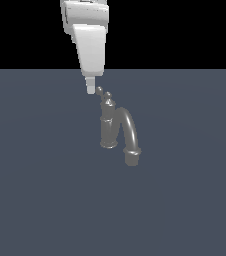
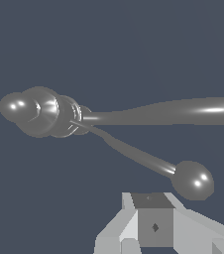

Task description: Turn on the faucet by rotating a designated handle.

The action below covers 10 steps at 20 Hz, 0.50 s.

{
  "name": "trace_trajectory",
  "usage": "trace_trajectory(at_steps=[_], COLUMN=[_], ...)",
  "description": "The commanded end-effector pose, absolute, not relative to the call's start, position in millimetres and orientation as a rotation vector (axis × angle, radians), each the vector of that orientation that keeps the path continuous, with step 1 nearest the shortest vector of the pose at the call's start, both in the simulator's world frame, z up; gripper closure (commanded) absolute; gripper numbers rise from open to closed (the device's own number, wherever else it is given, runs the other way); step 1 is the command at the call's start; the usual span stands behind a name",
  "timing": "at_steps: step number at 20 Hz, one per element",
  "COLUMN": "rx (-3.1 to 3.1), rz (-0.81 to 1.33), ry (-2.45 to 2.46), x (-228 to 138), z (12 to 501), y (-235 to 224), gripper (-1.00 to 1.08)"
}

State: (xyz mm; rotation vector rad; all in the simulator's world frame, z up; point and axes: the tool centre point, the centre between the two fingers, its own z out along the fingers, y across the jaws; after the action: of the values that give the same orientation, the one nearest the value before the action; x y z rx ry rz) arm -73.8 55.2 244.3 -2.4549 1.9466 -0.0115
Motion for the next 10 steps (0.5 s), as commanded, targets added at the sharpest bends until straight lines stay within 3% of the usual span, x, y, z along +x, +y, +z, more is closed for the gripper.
trace_trajectory(at_steps=[1, 4, 10], rx=[-2.451, -2.460, -2.457], rz=[-0.001, -0.008, -0.006], ry=[1.965, 1.945, 1.951], x=[-84, -82, -76], z=[243, 244, 244], y=[40, 46, 11], gripper=[1.08, 1.08, 1.08])
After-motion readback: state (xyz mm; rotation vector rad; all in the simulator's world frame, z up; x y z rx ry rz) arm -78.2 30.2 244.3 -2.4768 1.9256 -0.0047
